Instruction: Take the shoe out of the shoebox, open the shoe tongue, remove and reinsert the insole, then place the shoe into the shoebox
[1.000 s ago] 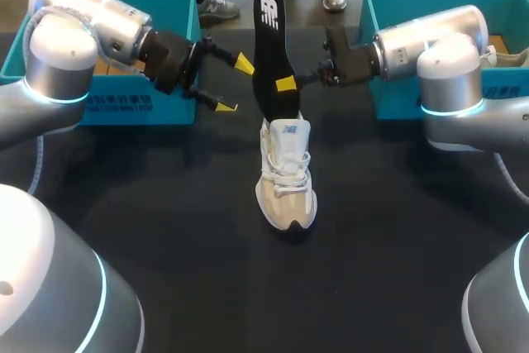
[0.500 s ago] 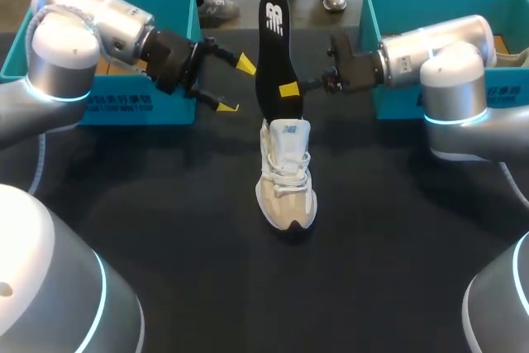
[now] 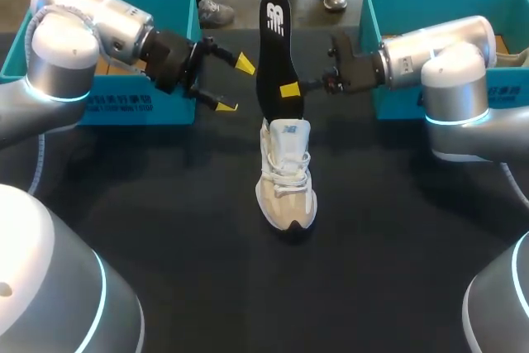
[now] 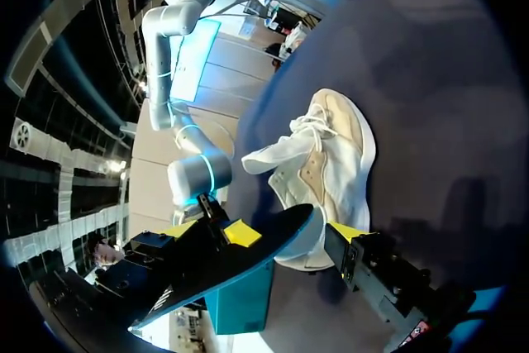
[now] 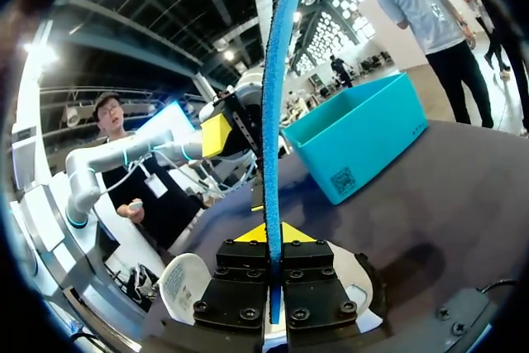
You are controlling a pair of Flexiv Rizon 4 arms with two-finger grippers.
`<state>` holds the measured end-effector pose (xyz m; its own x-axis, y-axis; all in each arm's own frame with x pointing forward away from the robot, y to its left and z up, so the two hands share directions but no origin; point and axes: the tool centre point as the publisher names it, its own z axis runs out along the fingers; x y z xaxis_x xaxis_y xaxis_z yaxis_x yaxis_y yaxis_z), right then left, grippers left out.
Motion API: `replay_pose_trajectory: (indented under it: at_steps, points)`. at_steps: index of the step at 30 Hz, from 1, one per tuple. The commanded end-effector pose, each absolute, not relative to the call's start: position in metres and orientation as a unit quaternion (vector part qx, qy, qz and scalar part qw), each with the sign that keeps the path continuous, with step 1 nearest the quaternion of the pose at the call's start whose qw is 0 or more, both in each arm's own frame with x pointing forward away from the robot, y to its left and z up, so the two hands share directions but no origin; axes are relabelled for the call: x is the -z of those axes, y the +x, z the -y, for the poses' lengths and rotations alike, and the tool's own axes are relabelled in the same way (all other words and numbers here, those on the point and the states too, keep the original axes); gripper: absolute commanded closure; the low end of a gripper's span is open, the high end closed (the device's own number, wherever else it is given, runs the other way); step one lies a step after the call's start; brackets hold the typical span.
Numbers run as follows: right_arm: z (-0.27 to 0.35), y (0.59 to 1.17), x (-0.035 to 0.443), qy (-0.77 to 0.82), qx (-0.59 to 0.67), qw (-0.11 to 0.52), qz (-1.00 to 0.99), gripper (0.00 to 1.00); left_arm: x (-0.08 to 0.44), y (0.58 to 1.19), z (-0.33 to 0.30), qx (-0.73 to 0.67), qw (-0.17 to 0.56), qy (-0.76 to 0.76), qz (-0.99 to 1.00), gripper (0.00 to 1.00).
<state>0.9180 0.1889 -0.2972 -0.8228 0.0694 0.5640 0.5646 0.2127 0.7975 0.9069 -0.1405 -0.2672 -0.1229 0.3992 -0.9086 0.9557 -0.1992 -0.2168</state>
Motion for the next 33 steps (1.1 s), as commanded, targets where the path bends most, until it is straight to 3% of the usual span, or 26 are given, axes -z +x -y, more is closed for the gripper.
replay_pose_trajectory:
  at_steps: [1, 33]
  points:
    - [-0.190, 0.916, 0.301, -0.220, 0.600, 0.197, 0.744, 1.00, 0.268, 0.909, 0.142, 0.492, 0.283, 0.600, -0.564, 0.00]
    - [-0.188, 0.897, 0.326, -0.242, 0.588, 0.186, 0.749, 1.00, 0.275, 0.913, 0.147, 0.494, 0.290, 0.591, -0.568, 0.00]
